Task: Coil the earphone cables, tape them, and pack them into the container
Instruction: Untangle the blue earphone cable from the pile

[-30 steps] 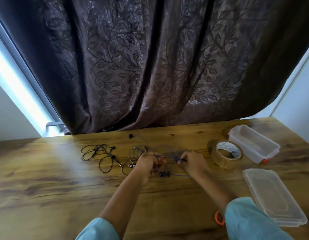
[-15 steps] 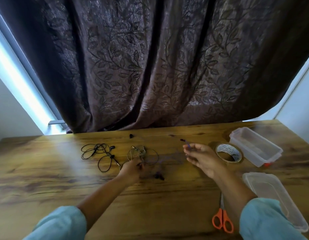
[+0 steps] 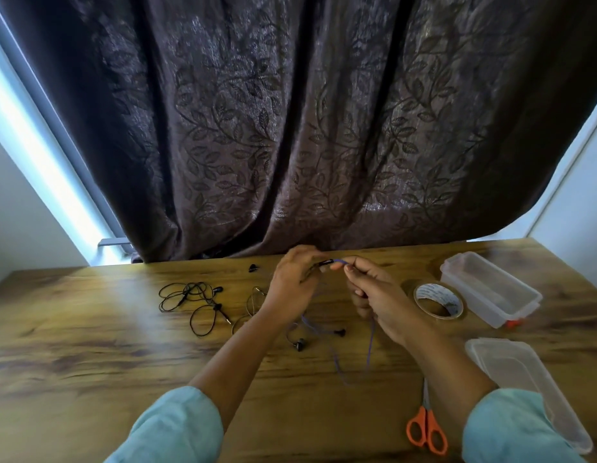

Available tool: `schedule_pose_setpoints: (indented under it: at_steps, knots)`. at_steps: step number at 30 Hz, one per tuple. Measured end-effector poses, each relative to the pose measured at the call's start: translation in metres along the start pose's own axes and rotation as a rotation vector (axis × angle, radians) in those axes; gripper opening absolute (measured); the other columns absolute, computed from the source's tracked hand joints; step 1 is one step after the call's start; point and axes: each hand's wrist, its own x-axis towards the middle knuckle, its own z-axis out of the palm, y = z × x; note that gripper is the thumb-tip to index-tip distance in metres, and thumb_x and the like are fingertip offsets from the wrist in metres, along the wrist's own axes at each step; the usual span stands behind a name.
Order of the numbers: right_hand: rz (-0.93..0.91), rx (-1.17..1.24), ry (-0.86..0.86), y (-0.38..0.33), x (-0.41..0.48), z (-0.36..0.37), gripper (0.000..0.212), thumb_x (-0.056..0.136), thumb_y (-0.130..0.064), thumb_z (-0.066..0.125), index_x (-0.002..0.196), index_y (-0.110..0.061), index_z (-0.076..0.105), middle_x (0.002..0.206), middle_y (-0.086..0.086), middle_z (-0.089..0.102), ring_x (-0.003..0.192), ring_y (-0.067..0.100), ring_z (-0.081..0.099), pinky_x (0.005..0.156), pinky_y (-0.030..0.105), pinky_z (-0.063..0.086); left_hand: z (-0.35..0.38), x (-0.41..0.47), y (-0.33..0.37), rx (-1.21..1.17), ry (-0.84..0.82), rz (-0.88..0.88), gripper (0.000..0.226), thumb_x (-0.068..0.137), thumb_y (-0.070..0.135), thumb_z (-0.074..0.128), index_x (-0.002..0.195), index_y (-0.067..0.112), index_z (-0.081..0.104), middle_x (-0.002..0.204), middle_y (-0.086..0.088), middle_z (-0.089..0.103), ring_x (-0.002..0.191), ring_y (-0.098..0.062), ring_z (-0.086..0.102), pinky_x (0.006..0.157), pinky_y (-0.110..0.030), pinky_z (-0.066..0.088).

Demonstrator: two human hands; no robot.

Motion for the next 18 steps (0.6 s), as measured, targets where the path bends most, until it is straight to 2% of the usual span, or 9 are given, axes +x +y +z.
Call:
schedule_pose_setpoints:
  at_steps: [2,4,9,12,14,15,16,17,18]
  knots:
    - [-0.035,-0.031,0.000,-0.004,-0.001,0.000,0.024,0.102,-0.020,0.039,0.100,-0.015,0.063,0.054,-0.006,0.029,0.041,0.007,0.020,0.038,0.018,0.018,-0.003,0.010,0.003,-0.005,0.003,-0.050,0.020,0.093,0.013,0.051,0.104,0.022,0.066,0.096,0.006,0.064,0.089,-0.014,0.061,0.077,-0.032,0.048]
    - [-0.059,-0.045,0.025,-0.005,-0.002,-0.002,0.024,0.103,-0.020,0.039,0.096,-0.014,0.061,0.053,-0.008,0.028,0.041,0.007,0.018,0.040,0.020,0.015,-0.009,0.018,0.000,-0.039,0.055,-0.115,0.021,0.096,0.014,0.046,0.090,0.024,0.063,0.085,0.006,0.065,0.078,-0.015,0.060,0.070,-0.032,0.046]
    - [-0.057,-0.068,0.186,0.004,-0.005,-0.022,0.026,0.103,-0.020,0.036,0.090,-0.015,0.057,0.053,-0.007,0.029,0.042,0.008,0.020,0.041,0.023,0.016,-0.041,0.025,-0.021,-0.064,0.127,-0.207,0.031,0.098,0.008,0.040,0.080,0.026,0.059,0.084,0.011,0.066,0.091,-0.017,0.064,0.087,-0.041,0.049]
    - [-0.018,-0.226,0.282,0.020,-0.005,-0.032,0.027,0.103,-0.020,0.036,0.088,-0.017,0.058,0.058,-0.002,0.038,0.046,0.008,0.032,0.045,0.023,0.025,-0.054,0.023,-0.028,-0.101,0.159,-0.227,0.029,0.099,0.008,0.038,0.081,0.020,0.058,0.078,0.008,0.065,0.080,-0.010,0.062,0.082,-0.031,0.048]
    - [0.011,-0.471,0.319,0.024,-0.003,-0.029,0.023,0.101,-0.018,0.041,0.092,-0.021,0.062,0.075,-0.001,0.055,0.060,0.011,0.047,0.054,0.024,0.035,-0.055,0.019,-0.022,-0.110,0.149,-0.221,0.029,0.100,0.010,0.037,0.081,0.018,0.057,0.071,0.007,0.060,0.066,-0.005,0.056,0.068,-0.021,0.043]
    - [0.029,-0.609,0.306,0.023,-0.003,-0.025,0.017,0.099,-0.018,0.046,0.102,-0.022,0.062,0.093,0.000,0.060,0.075,0.012,0.054,0.063,0.025,0.041,-0.053,0.018,-0.018,-0.118,0.144,-0.218,0.030,0.101,0.011,0.036,0.079,0.019,0.056,0.067,0.007,0.057,0.061,-0.005,0.052,0.062,-0.019,0.041]
    - [0.033,-0.742,0.279,0.020,-0.002,-0.019,0.023,0.096,-0.019,0.052,0.118,-0.023,0.058,0.114,0.000,0.058,0.094,0.014,0.056,0.077,0.026,0.043,-0.050,0.018,-0.014,-0.145,0.133,-0.218,0.032,0.101,0.012,0.036,0.077,0.020,0.056,0.065,0.007,0.053,0.056,-0.007,0.048,0.059,-0.022,0.040]
    - [0.003,-0.847,0.236,0.017,0.000,-0.013,0.040,0.093,-0.022,0.058,0.132,-0.023,0.050,0.129,-0.001,0.050,0.113,0.015,0.052,0.090,0.027,0.041,-0.047,0.017,-0.010,-0.195,0.114,-0.215,0.033,0.101,0.014,0.036,0.075,0.020,0.055,0.063,0.006,0.049,0.054,-0.010,0.044,0.057,-0.029,0.038]
    - [-0.058,-0.914,0.174,0.013,0.004,-0.005,0.056,0.090,-0.026,0.063,0.141,-0.025,0.040,0.137,-0.004,0.043,0.125,0.014,0.044,0.099,0.028,0.037,-0.043,0.017,-0.005,-0.237,0.090,-0.206,0.033,0.101,0.015,0.037,0.074,0.020,0.055,0.062,0.005,0.047,0.052,-0.011,0.042,0.056,-0.033,0.036]
